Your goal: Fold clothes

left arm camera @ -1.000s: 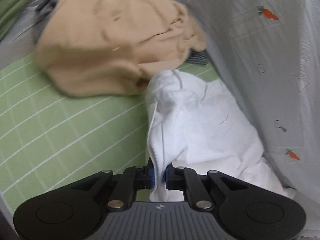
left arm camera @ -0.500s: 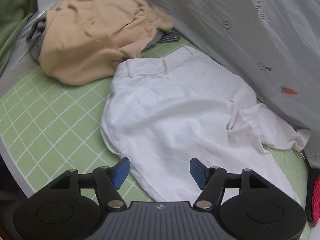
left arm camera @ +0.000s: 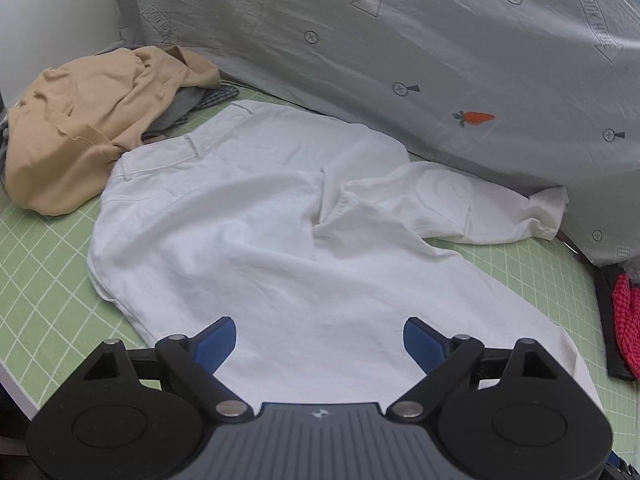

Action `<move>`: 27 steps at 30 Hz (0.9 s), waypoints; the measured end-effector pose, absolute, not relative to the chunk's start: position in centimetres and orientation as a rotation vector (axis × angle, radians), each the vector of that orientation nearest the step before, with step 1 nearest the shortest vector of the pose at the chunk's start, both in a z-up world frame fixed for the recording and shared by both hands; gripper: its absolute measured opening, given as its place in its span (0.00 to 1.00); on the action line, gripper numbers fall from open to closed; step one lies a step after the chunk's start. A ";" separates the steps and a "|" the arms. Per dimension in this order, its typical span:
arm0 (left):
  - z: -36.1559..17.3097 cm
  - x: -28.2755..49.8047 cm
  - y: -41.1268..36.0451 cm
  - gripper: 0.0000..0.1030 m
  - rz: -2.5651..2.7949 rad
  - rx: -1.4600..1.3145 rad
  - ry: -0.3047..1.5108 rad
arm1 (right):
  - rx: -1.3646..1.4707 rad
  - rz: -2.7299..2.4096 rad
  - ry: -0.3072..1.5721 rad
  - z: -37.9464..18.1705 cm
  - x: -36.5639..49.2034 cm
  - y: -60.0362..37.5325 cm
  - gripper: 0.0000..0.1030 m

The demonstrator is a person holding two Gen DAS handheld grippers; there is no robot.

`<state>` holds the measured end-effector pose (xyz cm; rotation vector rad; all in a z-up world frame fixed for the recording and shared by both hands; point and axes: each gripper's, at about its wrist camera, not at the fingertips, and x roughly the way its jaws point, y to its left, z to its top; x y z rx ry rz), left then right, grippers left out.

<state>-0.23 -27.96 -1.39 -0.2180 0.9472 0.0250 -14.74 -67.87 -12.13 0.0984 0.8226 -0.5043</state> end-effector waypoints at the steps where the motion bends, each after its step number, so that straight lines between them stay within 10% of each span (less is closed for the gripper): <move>1: -1.4 0.0 -28.7 0.88 0.024 -0.213 0.952 | 0.089 -0.497 0.827 -12.4 -14.3 -68.1 0.83; 7: -1.7 1.7 -32.8 0.88 0.022 -0.183 0.979 | -0.055 -0.443 0.905 -14.6 -10.6 -70.3 0.82; 12: -2.0 3.0 -36.3 0.88 0.019 -0.157 1.001 | -0.091 -0.435 0.881 -13.1 -7.6 -75.9 0.54; 27: -4.6 4.4 -41.5 0.88 -0.060 -0.113 1.111 | 0.385 -0.602 0.845 -13.7 -13.6 -85.8 0.80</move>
